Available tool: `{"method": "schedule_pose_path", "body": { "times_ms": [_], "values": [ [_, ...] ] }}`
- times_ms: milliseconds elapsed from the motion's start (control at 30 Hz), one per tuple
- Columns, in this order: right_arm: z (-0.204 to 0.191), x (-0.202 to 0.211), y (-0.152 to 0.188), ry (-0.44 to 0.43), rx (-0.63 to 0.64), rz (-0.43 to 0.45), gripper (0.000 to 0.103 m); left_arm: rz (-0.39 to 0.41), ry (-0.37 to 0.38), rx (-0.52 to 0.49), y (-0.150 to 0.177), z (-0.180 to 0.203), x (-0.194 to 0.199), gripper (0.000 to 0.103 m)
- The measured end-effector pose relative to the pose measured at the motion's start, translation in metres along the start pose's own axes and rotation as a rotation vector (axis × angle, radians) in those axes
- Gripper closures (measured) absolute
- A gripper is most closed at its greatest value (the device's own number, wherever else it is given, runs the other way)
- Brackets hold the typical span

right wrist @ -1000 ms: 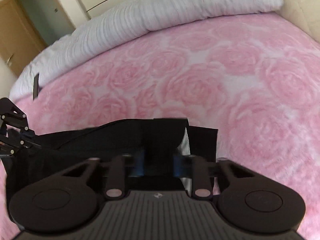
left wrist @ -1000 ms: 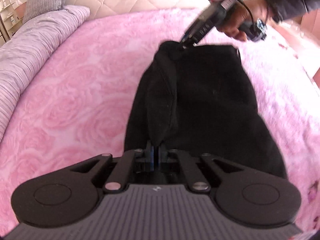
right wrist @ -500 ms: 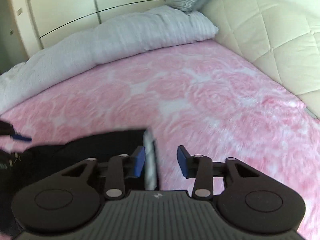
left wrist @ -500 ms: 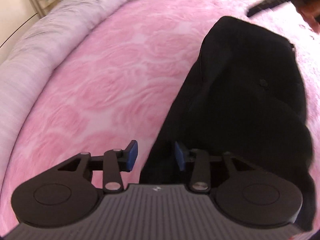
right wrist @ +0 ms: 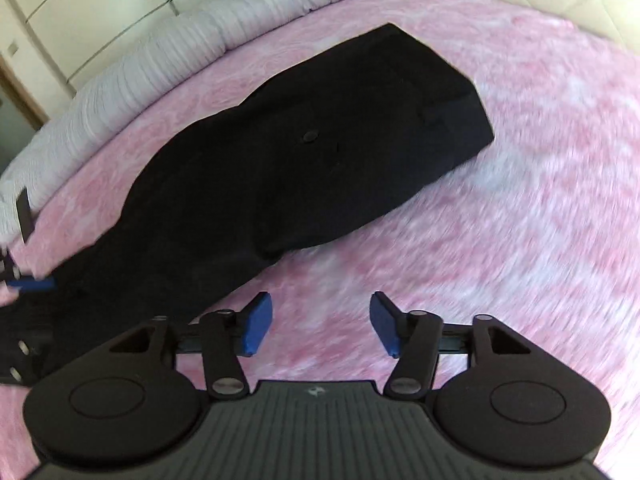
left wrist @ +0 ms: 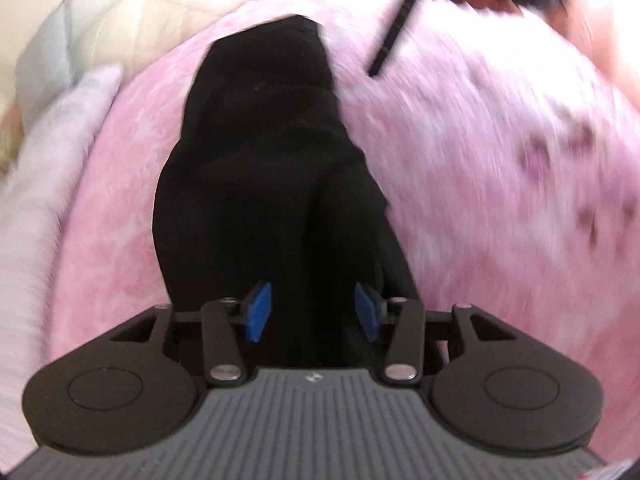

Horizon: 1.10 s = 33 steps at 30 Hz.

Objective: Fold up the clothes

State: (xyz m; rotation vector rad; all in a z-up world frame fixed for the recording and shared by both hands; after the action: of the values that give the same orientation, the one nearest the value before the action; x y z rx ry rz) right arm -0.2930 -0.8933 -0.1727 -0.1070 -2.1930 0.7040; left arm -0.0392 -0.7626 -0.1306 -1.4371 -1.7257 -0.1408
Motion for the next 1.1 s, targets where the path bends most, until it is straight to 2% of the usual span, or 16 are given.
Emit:
{"method": "schedule_pose_path", "body": {
  "times_ms": [33,167,233,267,300,367,400,467,600,667,733,800,867,933,1000,1100],
  "values": [
    [0.004,0.0,-0.003,0.0,-0.03,0.025,0.044,0.008,-0.03,-0.041,0.002,0.005,-0.001,0.068],
    [0.035,-0.002,-0.03,0.0,-0.179,0.156,0.038,0.039,-0.087,-0.09,-0.006,0.013,-0.011,0.068],
    [0.055,-0.01,-0.047,-0.023,-0.248,0.213,0.037,0.05,-0.107,-0.125,-0.01,0.018,-0.02,0.072],
    [0.064,-0.015,-0.056,-0.038,-0.281,0.238,0.037,0.047,-0.114,-0.131,-0.011,0.019,-0.025,0.083],
    [0.073,-0.019,-0.064,-0.054,-0.315,0.263,0.037,0.033,-0.112,-0.119,-0.013,0.018,-0.03,0.1],
    [0.09,-0.031,-0.076,-0.094,-0.395,0.293,0.038,0.008,-0.097,-0.071,-0.017,0.012,-0.038,0.103],
    [0.099,-0.034,-0.079,-0.101,-0.442,0.296,0.06,-0.001,-0.086,-0.037,-0.019,0.009,-0.041,0.103],
    [0.113,-0.03,-0.088,-0.102,-0.503,0.3,0.087,0.006,-0.064,0.049,-0.023,-0.002,-0.036,0.103],
    [0.118,0.014,-0.119,-0.077,-0.438,0.302,0.092,0.041,0.0,0.194,-0.036,-0.022,-0.019,0.103],
    [0.12,0.011,-0.124,-0.026,-0.389,0.256,0.09,0.031,0.02,0.203,-0.041,-0.021,-0.023,0.103],
    [0.123,-0.002,-0.123,0.023,-0.358,0.201,0.082,0.01,0.031,0.157,-0.041,-0.011,-0.034,0.103],
    [0.13,-0.014,-0.115,0.068,-0.364,0.15,0.059,0.008,0.026,0.125,-0.039,-0.007,-0.04,0.099],
    [0.123,-0.005,-0.106,0.108,-0.316,0.171,0.049,0.005,0.021,0.092,-0.037,-0.003,-0.046,0.095],
    [0.105,0.01,-0.091,0.14,-0.233,0.194,0.044,0.001,0.01,0.069,-0.034,-0.001,-0.05,0.09],
    [0.089,0.022,-0.074,0.162,-0.189,0.204,0.037,-0.013,-0.019,0.105,-0.027,-0.011,-0.047,0.078],
    [0.056,0.029,-0.034,0.16,-0.172,0.188,0.037,-0.011,-0.048,0.138,-0.017,-0.021,-0.029,0.078]
  ]
}}
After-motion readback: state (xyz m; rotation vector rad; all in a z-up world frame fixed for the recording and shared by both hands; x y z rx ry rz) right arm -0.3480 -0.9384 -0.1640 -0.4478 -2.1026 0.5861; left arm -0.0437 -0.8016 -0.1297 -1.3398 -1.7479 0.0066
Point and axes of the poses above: each gripper's, at about its wrist camera, not at the fingertips, and x roughly against the way its jaws point, z to its right, y to its underside, the point moved 6 cm from there along -x, roughly the way its jaws point, and after that the axes turned 13 degrees about -y, right-handed, at the moved point
